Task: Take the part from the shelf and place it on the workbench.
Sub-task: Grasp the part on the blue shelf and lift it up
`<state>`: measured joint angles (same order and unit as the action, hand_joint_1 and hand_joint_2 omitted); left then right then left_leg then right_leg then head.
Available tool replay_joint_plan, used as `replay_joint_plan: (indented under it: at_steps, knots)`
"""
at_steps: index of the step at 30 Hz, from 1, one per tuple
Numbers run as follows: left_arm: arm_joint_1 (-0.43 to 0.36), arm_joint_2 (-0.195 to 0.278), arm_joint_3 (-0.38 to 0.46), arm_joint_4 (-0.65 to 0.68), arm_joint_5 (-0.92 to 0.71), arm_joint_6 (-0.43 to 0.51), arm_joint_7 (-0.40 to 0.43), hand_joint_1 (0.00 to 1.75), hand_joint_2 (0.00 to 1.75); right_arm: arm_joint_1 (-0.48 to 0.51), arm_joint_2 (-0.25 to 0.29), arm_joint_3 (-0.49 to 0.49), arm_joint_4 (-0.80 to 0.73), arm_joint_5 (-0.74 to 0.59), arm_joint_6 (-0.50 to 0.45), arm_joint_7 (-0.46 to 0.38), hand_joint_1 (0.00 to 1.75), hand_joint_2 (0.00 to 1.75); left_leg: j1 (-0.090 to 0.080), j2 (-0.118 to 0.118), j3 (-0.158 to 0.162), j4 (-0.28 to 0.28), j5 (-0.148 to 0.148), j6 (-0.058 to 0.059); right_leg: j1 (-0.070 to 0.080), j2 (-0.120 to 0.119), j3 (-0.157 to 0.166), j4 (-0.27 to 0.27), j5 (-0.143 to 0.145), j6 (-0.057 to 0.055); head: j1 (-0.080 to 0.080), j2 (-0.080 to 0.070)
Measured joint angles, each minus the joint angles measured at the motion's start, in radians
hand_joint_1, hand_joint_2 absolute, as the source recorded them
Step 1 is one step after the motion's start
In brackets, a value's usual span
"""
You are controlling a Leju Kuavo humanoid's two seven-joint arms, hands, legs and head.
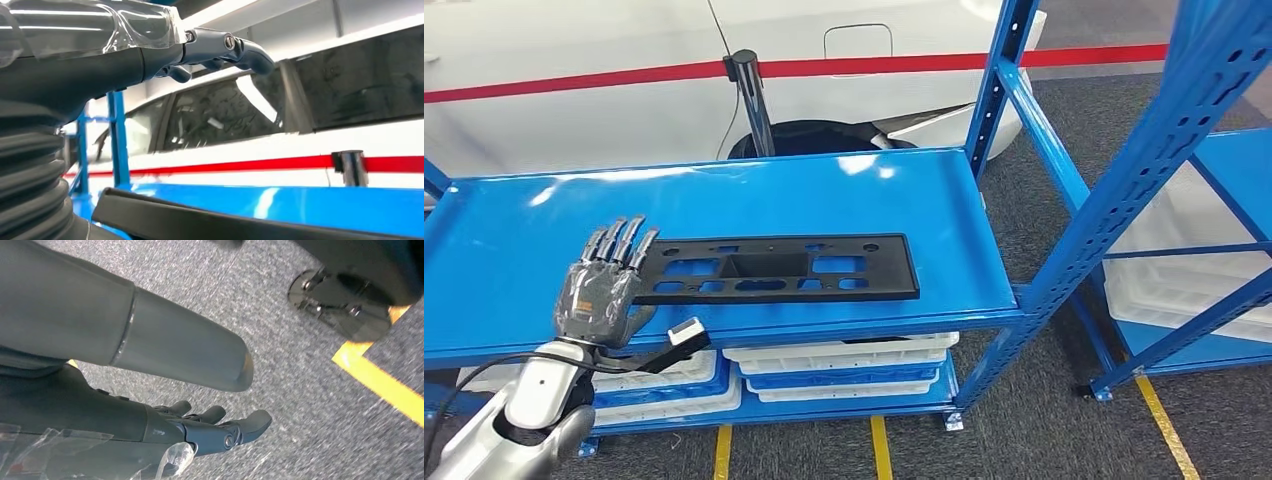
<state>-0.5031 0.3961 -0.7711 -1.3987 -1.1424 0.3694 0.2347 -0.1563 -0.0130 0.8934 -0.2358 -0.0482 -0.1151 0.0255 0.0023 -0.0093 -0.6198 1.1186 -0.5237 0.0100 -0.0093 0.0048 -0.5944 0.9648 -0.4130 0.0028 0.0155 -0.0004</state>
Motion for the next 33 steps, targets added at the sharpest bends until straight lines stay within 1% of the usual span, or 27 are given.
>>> replay_joint_plan:
  at_steps: [1,2,3,4,6,7,8,10,12,13,14,15,16,17,18,19,20,21,22,23,24,26,28,29,31,32,33]
  knots:
    - [0.002,-0.006,0.0,0.014,0.011,0.007,-0.009,0.0,1.75,-0.001,0.0,0.001,0.0,0.002,0.0,0.0,0.0,0.0,0.003,0.0,-0.038,0.072,-0.026,-0.005,0.0,0.0,0.001,0.0,-0.001,-0.001,0.0,0.0]
    - [0.005,-0.014,-0.001,0.03,0.024,0.014,-0.017,0.0,1.75,-0.003,0.0,0.002,0.0,0.004,0.001,0.0,0.0,0.0,0.005,0.0,-0.07,0.126,-0.038,-0.009,0.001,0.001,0.001,0.0,-0.002,-0.002,-0.001,0.0]
    - [0.008,-0.021,-0.001,0.045,0.037,0.022,-0.026,0.0,1.75,-0.005,0.0,0.004,0.0,0.006,0.002,0.0,0.0,0.0,0.007,0.001,-0.084,0.143,-0.031,-0.012,0.001,0.002,0.002,0.001,-0.003,-0.002,-0.001,0.0]
    - [0.009,-0.028,-0.001,0.061,0.049,0.03,-0.034,0.0,1.75,-0.007,0.0,0.006,0.0,0.008,0.002,0.0,0.0,0.0,0.008,0.001,-0.078,0.116,-0.005,-0.012,0.001,0.003,0.004,0.001,-0.004,-0.002,-0.001,0.0]
    - [0.008,-0.038,0.0,0.091,0.068,0.042,-0.046,0.0,1.75,-0.011,0.001,0.011,0.0,0.011,0.003,-0.001,0.0,0.0,0.007,0.002,-0.017,-0.031,0.072,-0.007,0.001,0.006,0.01,0.0,-0.007,0.001,-0.001,0.0]
    - [0.007,-0.043,0.0,0.105,0.073,0.045,-0.051,0.0,1.75,-0.013,0.002,0.013,0.0,0.013,0.003,-0.001,0.0,0.0,0.005,0.002,0.014,-0.1,0.1,-0.002,0.003,0.007,0.011,0.0,-0.008,0.003,-0.001,0.0]
    - [0.006,-0.048,0.0,0.119,0.077,0.047,-0.055,0.0,1.75,-0.014,0.002,0.014,0.0,0.015,0.003,-0.002,0.0,0.0,0.002,0.003,0.035,-0.145,0.116,0.003,0.004,0.007,0.012,0.0,-0.01,0.007,-0.001,0.0]
    - [0.002,-0.056,0.001,0.144,0.082,0.049,-0.059,0.0,1.75,-0.016,0.002,0.015,0.0,0.015,0.004,-0.002,0.0,0.0,-0.005,0.003,0.046,-0.165,0.119,0.012,0.005,0.007,0.013,-0.002,-0.01,0.014,0.0,0.0]
    - [-0.003,-0.064,0.001,0.165,0.085,0.05,-0.062,0.0,1.75,-0.016,0.001,0.016,0.0,0.015,0.004,-0.001,0.0,0.0,-0.001,0.003,0.054,-0.174,0.124,0.023,0.005,0.005,0.017,0.001,-0.016,0.025,0.001,0.0]
    - [-0.005,-0.067,0.002,0.175,0.087,0.05,-0.064,0.0,1.75,-0.016,0.0,0.016,0.0,0.015,0.004,-0.001,0.0,0.0,0.002,0.004,0.059,-0.179,0.127,0.029,0.005,0.005,0.012,0.02,-0.03,0.03,0.002,0.0]
    - [-0.007,-0.071,0.002,0.185,0.089,0.05,-0.067,0.0,1.75,-0.016,0.0,0.016,0.0,0.015,0.004,-0.001,0.0,0.0,0.006,0.005,0.064,-0.184,0.129,0.033,0.004,0.004,-0.005,0.061,-0.055,0.035,0.002,0.0]
    - [-0.009,-0.076,0.002,0.195,0.091,0.048,-0.069,0.01,1.75,-0.016,-0.001,0.017,0.0,0.016,0.005,0.0,0.0,0.0,0.007,0.005,0.066,-0.185,0.129,0.036,0.002,0.003,-0.033,0.124,-0.088,0.039,0.004,0.0]
    - [-0.012,-0.08,0.002,0.204,0.091,0.045,-0.071,0.39,1.75,-0.015,-0.001,0.017,0.0,0.016,0.006,0.0,0.0,0.0,0.007,0.006,0.067,-0.185,0.129,0.037,0.0,0.003,-0.068,0.198,-0.121,0.042,0.004,0.0]
    - [-0.013,-0.083,0.002,0.214,0.09,0.042,-0.072,0.81,1.75,-0.014,-0.001,0.017,0.0,0.016,0.006,0.001,0.0,0.0,0.008,0.006,0.067,-0.185,0.129,0.037,-0.003,0.003,-0.098,0.261,-0.143,0.046,0.005,0.0]
    - [-0.014,-0.087,0.002,0.222,0.089,0.039,-0.073,1.24,1.75,-0.013,-0.001,0.017,0.0,0.017,0.007,0.001,0.0,0.0,0.009,0.005,0.068,-0.185,0.129,0.037,-0.006,0.002,-0.112,0.289,-0.145,0.049,0.005,0.0]
    - [-0.015,-0.089,0.002,0.231,0.088,0.036,-0.074,1.67,1.75,-0.012,-0.002,0.017,0.0,0.018,0.007,0.001,0.0,0.0,0.011,0.004,0.069,-0.185,0.129,0.036,-0.009,0.002,-0.107,0.279,-0.131,0.053,0.005,0.0]
    - [-0.016,-0.092,0.002,0.239,0.086,0.033,-0.074,1.73,1.75,-0.012,-0.003,0.018,0.0,0.018,0.008,0.001,0.0,0.0,0.014,0.003,0.07,-0.184,0.128,0.032,-0.013,0.001,-0.079,0.223,-0.1,0.058,0.005,0.0]
    - [-0.018,-0.094,0.002,0.247,0.085,0.029,-0.074,1.75,1.75,-0.013,-0.004,0.019,0.0,0.019,0.008,0.0,0.0,0.0,0.016,0.001,0.071,-0.181,0.126,0.027,-0.019,0.0,-0.038,0.146,-0.068,0.064,0.005,0.0]
    - [-0.019,-0.096,0.002,0.254,0.083,0.023,-0.074,1.75,1.75,-0.014,-0.004,0.02,0.0,0.019,0.008,-0.001,0.0,0.0,0.016,0.0,0.071,-0.178,0.123,0.019,-0.021,0.001,-0.003,0.08,-0.045,0.066,0.006,0.0]
    - [-0.022,-0.097,0.002,0.262,0.081,0.017,-0.074,1.75,1.75,-0.016,-0.003,0.021,0.0,0.019,0.007,-0.002,0.0,0.0,0.015,-0.002,0.071,-0.176,0.12,0.011,-0.023,0.002,0.023,0.03,-0.03,0.063,0.006,0.0]
    - [-0.024,-0.098,0.001,0.269,0.08,0.011,-0.074,1.75,1.75,-0.017,-0.003,0.022,0.0,0.019,0.007,-0.005,0.0,0.0,0.014,-0.003,0.072,-0.176,0.118,0.004,-0.023,0.004,0.033,0.009,-0.026,0.056,0.006,0.0]
    - [-0.022,-0.099,-0.002,0.281,0.077,0.002,-0.074,1.75,1.75,-0.02,-0.002,0.023,0.0,0.019,0.007,-0.007,0.0,0.0,0.015,-0.003,0.074,-0.18,0.116,-0.004,-0.02,0.005,0.031,0.007,-0.024,0.036,0.005,0.0]
    - [-0.021,-0.101,-0.004,0.289,0.076,-0.001,-0.073,1.75,1.75,-0.02,-0.002,0.023,0.0,0.019,0.007,-0.009,0.0,0.0,0.02,-0.001,0.065,-0.156,0.098,-0.009,-0.018,0.004,0.03,0.006,-0.02,0.023,0.005,0.0]
    - [-0.022,-0.101,-0.004,0.292,0.076,-0.001,-0.073,1.75,1.75,-0.02,-0.002,0.023,0.0,0.019,0.007,-0.009,0.0,0.0,0.021,0.001,0.048,-0.113,0.071,-0.012,-0.017,0.003,0.029,0.006,-0.018,0.018,0.005,0.0]
    - [-0.026,-0.101,-0.004,0.3,0.075,0.0,-0.073,1.75,1.75,-0.02,-0.002,0.023,0.0,0.019,0.007,-0.009,0.0,0.0,0.019,0.003,-0.013,0.026,-0.001,-0.016,-0.013,0.001,0.028,0.005,-0.017,0.011,0.004,0.0]
    - [-0.027,-0.101,-0.004,0.303,0.075,0.0,-0.073,1.75,1.75,-0.02,-0.002,0.024,0.0,0.019,0.007,-0.01,0.0,0.0,0.018,0.003,-0.044,0.093,-0.028,-0.016,-0.01,0.001,0.027,0.005,-0.018,0.008,0.004,0.0]
    - [-0.028,-0.102,-0.004,0.307,0.074,0.0,-0.073,1.75,1.75,-0.02,-0.002,0.024,0.0,0.019,0.007,-0.01,0.0,0.0,0.016,0.003,-0.062,0.133,-0.038,-0.012,-0.007,0.001,0.028,0.005,-0.018,0.006,0.004,0.0]
